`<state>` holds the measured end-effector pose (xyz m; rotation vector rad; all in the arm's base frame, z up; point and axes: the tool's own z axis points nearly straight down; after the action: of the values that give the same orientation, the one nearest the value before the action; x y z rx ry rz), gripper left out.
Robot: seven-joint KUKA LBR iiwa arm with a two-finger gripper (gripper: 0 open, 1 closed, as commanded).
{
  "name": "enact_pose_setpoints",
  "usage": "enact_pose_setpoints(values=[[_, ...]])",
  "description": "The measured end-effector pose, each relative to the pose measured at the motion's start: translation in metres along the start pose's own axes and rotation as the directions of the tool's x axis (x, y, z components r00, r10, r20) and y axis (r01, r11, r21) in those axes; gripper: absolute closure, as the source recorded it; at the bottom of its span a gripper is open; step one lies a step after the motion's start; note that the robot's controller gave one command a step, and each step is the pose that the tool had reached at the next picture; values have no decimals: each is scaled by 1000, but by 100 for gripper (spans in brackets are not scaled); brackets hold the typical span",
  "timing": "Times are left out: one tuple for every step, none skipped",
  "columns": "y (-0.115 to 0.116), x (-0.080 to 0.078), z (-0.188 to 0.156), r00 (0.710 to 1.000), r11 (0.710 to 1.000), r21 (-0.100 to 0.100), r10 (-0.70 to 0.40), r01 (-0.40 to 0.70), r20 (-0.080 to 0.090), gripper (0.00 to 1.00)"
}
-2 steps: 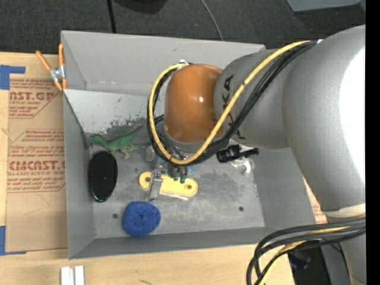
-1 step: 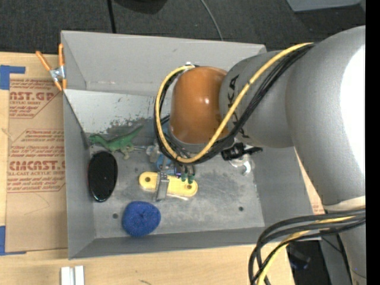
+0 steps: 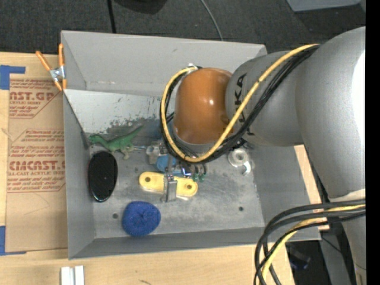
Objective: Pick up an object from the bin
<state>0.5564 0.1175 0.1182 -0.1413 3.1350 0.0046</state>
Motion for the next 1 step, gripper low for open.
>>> enact_pose_setpoints(values=[[-6, -20, 25, 992, 992, -1, 125, -125, 2, 0]])
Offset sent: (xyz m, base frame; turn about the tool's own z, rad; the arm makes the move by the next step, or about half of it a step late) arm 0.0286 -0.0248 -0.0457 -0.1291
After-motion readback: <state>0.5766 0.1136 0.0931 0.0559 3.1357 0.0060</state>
